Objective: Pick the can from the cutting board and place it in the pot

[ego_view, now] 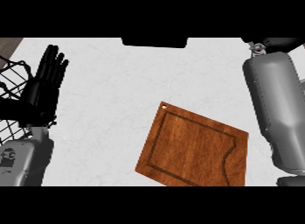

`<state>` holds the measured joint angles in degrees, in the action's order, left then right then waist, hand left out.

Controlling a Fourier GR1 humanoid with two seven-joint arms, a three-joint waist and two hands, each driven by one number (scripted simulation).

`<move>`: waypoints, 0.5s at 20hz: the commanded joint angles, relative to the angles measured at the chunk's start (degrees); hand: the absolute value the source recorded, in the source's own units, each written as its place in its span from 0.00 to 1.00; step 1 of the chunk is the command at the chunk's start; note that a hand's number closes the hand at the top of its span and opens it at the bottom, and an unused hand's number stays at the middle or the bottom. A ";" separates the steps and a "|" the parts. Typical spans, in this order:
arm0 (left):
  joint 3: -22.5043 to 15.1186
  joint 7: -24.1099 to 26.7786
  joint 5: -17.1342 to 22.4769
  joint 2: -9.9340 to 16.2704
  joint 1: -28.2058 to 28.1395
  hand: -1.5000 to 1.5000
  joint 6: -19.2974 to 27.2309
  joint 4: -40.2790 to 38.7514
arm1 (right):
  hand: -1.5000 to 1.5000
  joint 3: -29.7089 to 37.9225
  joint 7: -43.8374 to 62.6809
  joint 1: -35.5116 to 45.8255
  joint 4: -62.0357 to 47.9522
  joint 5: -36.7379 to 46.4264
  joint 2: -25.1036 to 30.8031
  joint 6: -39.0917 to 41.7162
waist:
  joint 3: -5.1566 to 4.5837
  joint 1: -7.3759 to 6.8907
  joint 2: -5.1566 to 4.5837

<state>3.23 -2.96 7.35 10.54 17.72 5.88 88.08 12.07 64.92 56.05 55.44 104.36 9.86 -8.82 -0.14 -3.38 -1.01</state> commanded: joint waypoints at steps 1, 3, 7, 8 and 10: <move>0.62 -1.04 -0.31 -0.28 0.89 0.50 1.41 -0.21 | 1.00 0.85 14.01 0.84 -1.97 6.41 -1.38 -2.80 | 0.12 1.67 0.49; 0.97 -0.17 -0.26 -0.08 -0.49 0.50 0.93 -1.09 | 1.00 3.96 11.91 1.31 -1.42 4.77 -0.43 -0.79 | 0.12 2.39 0.67; 1.99 0.13 0.07 0.62 -2.84 0.50 0.74 0.63 | 1.00 6.00 9.05 -5.91 7.29 4.26 -1.37 2.65 | 0.13 4.10 1.54; 2.53 0.37 0.24 1.35 -2.34 0.50 -0.04 -1.36 | 1.00 6.53 8.80 -5.80 9.54 4.25 -1.79 5.68 | 0.11 4.53 1.56; 1.51 -1.73 -0.40 0.51 -3.10 0.50 1.47 2.58 | 1.00 9.00 6.02 -9.06 9.43 3.58 0.98 3.67 | 0.17 3.73 1.37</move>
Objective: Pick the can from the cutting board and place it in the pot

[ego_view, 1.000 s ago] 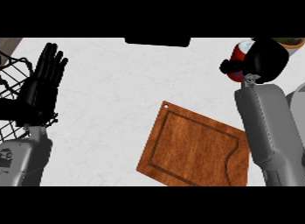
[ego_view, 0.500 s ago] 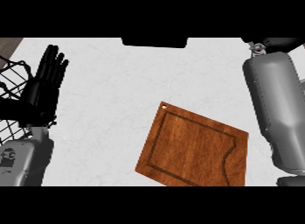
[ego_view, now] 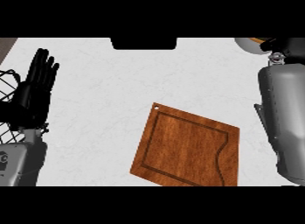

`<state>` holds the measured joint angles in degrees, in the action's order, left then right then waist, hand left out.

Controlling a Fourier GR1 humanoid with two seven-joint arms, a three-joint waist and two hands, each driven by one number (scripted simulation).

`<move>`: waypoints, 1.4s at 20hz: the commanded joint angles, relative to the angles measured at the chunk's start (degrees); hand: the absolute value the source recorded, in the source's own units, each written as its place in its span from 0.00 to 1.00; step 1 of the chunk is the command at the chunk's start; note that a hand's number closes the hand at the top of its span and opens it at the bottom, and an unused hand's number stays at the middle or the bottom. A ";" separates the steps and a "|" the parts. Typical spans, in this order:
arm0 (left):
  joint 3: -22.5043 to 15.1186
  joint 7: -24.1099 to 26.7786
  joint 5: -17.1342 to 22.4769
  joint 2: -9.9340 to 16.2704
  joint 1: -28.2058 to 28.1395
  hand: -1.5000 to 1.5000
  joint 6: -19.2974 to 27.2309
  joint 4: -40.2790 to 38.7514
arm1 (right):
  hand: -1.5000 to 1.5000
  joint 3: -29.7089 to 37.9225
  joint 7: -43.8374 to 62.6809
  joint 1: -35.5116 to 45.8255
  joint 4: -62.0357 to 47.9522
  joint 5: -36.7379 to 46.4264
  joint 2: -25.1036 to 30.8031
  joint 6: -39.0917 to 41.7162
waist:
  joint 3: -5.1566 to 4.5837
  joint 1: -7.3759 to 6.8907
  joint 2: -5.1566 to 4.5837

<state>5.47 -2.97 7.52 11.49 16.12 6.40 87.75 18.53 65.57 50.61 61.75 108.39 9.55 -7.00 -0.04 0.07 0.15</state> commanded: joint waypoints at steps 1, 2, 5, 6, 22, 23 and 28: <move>0.49 -0.03 -0.60 -0.40 1.05 0.50 1.32 -0.45 | 1.00 3.10 4.50 -5.12 5.71 -1.40 0.98 0.79 | 0.04 0.83 0.09; 1.64 -0.55 0.59 0.79 0.06 0.50 0.00 -0.74 | 1.00 2.85 2.70 -9.47 10.23 -1.88 0.43 0.79 | 0.04 1.24 0.27; -1.16 0.99 -1.41 -1.73 -3.78 0.50 1.24 2.77 | 1.00 5.19 0.28 -15.30 16.14 -3.57 1.06 -0.46 | 0.05 0.77 0.24; -0.38 -2.81 -0.93 -0.52 -0.52 0.50 1.71 3.14 | 1.00 3.88 -2.25 -17.09 23.09 -4.08 0.81 4.40 | 0.04 1.24 0.40; -0.45 -0.07 -1.19 -1.82 -1.42 0.50 -0.52 1.99 | 1.00 13.59 -10.70 -27.84 11.79 -20.98 7.43 -5.92 | 0.06 -0.34 -0.24; 0.16 -0.10 -1.62 -1.49 -0.72 0.50 0.26 1.32 | 1.00 15.66 -14.75 -32.33 13.01 -26.43 5.97 -9.55 | 0.09 0.05 -0.21; 1.71 -0.43 0.52 0.25 -0.97 0.50 -2.34 1.70 | 0.00 18.70 -17.65 -30.28 12.68 -37.97 4.12 -11.53 | 0.08 -0.12 -0.14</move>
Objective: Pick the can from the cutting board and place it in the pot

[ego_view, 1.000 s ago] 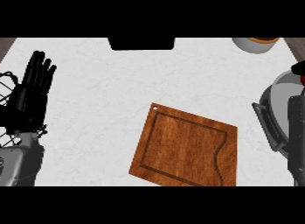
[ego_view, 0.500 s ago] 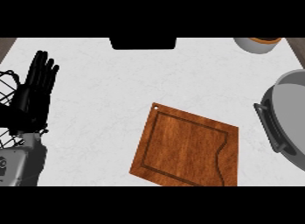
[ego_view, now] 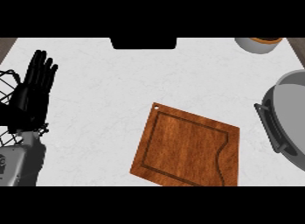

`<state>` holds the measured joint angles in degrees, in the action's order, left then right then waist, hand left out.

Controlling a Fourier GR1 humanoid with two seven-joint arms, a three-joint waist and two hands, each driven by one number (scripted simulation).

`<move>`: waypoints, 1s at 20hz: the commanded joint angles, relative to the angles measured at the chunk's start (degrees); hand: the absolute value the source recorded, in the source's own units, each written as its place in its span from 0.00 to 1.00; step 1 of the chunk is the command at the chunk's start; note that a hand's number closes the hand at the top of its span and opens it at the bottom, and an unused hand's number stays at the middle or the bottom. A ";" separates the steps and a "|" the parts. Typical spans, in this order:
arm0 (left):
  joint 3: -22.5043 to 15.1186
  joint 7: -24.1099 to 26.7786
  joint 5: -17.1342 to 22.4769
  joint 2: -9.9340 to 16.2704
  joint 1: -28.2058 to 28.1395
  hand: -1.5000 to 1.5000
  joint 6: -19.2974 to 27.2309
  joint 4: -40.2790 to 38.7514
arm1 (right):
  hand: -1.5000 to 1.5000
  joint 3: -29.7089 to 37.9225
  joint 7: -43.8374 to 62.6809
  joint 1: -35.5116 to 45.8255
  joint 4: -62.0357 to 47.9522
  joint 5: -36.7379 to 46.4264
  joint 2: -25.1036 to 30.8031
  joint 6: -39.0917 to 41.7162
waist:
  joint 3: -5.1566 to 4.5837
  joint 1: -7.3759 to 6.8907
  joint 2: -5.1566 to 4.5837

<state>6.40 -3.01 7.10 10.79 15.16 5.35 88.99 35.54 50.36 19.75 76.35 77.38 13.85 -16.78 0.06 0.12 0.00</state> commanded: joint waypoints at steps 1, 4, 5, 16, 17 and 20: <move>0.70 -0.09 -0.01 1.08 0.76 0.50 -0.80 -1.01 | 0.00 3.42 -7.27 0.98 -6.21 -11.15 2.61 -2.98 | 0.01 -0.16 -0.08; 1.13 0.18 0.56 0.43 0.92 0.50 -0.61 -0.71 | 0.00 1.51 -12.21 2.67 -10.24 -13.20 5.96 -3.16 | -0.03 -0.39 -0.05; 1.80 -1.48 1.01 1.24 3.80 0.50 -0.73 -2.16 | 0.00 -0.77 -12.10 -1.32 -5.53 -12.45 0.08 -6.64 | -0.04 -0.05 0.00; -0.72 -1.75 -1.38 -0.69 -0.20 0.50 0.89 1.71 | 0.00 4.66 -16.36 1.44 2.10 -23.62 0.83 -22.05 | -0.03 0.12 0.21; 1.03 0.18 0.84 0.80 -1.18 0.50 -1.91 1.14 | 0.00 4.91 -16.06 0.57 6.95 -25.67 0.94 -20.41 | -0.09 0.50 0.36; 1.60 -2.38 1.39 1.01 1.61 0.50 -1.41 0.23 | 0.00 6.24 -19.68 -3.20 9.27 -31.05 0.27 -23.99 | -0.04 0.46 0.15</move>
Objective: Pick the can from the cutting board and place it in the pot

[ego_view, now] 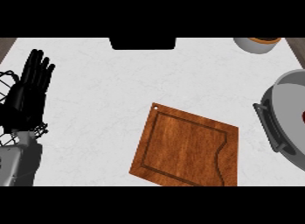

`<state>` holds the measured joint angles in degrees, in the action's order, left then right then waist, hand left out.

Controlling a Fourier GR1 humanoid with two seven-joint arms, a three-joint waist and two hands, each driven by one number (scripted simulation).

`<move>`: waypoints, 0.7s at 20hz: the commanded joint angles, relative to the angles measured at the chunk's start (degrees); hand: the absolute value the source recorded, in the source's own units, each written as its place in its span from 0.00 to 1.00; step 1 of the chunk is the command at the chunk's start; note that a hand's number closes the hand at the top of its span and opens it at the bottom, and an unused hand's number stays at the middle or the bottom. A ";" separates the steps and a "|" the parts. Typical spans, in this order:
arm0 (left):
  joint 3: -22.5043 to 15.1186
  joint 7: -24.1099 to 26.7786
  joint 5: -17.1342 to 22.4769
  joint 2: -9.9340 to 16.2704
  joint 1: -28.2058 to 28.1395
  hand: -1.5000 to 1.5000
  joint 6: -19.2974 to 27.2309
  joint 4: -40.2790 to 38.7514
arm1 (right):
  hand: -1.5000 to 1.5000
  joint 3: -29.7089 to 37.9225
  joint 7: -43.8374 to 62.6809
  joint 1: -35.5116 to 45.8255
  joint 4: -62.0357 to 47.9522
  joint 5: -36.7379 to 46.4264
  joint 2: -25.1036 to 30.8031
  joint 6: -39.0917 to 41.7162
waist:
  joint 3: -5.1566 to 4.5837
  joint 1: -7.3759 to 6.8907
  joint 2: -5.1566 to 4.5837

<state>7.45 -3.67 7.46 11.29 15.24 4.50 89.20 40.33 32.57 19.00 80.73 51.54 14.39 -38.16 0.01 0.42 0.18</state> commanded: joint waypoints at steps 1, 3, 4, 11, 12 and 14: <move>0.09 2.47 -0.32 -0.08 -0.99 0.50 -0.97 -1.44 | 0.00 1.92 -4.39 -4.99 5.13 -6.88 -1.57 -5.39 | 0.01 0.09 -0.10; -0.05 -3.94 -0.02 0.59 1.48 0.50 0.61 2.32 | 0.00 1.85 -4.64 -9.04 11.89 -7.82 -1.73 -4.01 | 0.00 0.21 0.04; -1.77 2.38 -2.40 -2.55 -1.30 0.50 1.77 -0.01 | 0.00 2.96 -5.71 -9.09 9.87 -10.42 -0.93 -5.30 | 0.00 0.06 -0.09; 0.26 1.64 -0.56 -0.58 2.29 0.50 -0.66 -3.51 | 0.00 4.93 -13.68 -22.54 22.11 -22.65 -6.71 -5.85 | -0.01 0.13 -0.14; -0.17 0.12 -2.25 -0.95 4.41 0.50 1.88 -3.13 | 0.00 5.74 -12.17 -24.65 26.07 -22.58 -6.80 -4.22 | -0.02 0.32 -0.11; 1.39 3.09 0.65 0.15 -2.32 0.50 -2.44 -2.40 | 0.00 7.69 -15.03 -30.08 30.22 -27.83 -9.57 -3.57 | -0.03 0.45 -0.01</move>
<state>7.78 -2.99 6.87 10.98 15.26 4.24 88.36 45.93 19.64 -4.10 103.81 28.94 7.78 -42.59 0.01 0.71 0.14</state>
